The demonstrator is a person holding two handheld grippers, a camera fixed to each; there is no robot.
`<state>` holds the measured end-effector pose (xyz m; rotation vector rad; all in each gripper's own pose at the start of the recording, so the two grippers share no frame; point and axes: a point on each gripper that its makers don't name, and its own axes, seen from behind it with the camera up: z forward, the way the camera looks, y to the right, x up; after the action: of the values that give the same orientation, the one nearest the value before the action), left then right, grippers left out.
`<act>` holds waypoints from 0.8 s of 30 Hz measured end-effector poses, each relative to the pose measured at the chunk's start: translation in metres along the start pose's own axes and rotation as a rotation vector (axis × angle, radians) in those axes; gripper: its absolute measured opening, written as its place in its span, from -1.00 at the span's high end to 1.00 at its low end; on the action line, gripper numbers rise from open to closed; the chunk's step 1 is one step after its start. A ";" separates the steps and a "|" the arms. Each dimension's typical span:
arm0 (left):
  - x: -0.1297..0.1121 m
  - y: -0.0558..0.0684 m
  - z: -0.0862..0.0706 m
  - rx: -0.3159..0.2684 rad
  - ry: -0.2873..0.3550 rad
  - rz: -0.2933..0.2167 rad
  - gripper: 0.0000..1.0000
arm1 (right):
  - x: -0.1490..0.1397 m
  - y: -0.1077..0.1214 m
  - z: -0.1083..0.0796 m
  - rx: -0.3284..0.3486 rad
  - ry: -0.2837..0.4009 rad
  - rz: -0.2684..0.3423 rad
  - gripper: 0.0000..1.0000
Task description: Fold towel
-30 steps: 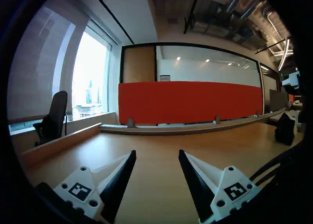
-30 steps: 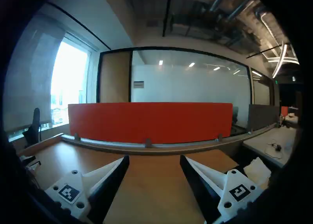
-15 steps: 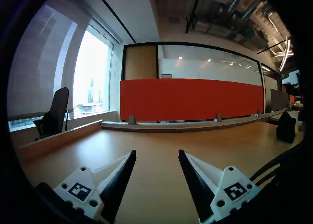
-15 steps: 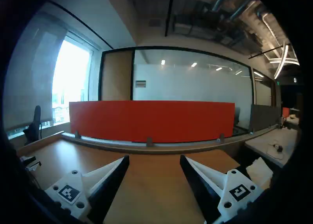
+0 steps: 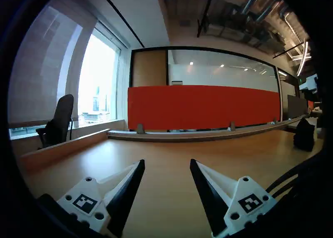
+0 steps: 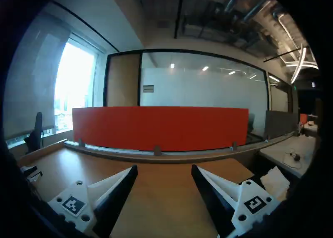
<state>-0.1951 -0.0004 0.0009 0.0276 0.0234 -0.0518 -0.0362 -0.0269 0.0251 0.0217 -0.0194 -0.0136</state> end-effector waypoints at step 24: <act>-0.003 0.002 0.000 -0.002 0.001 0.000 -0.61 | 0.014 0.027 -0.002 -0.032 0.077 -0.042 -1.00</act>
<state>-0.1982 0.0020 0.0008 0.0257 0.0247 -0.0520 -0.0216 -0.0003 0.0243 -0.0090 0.0582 -0.0550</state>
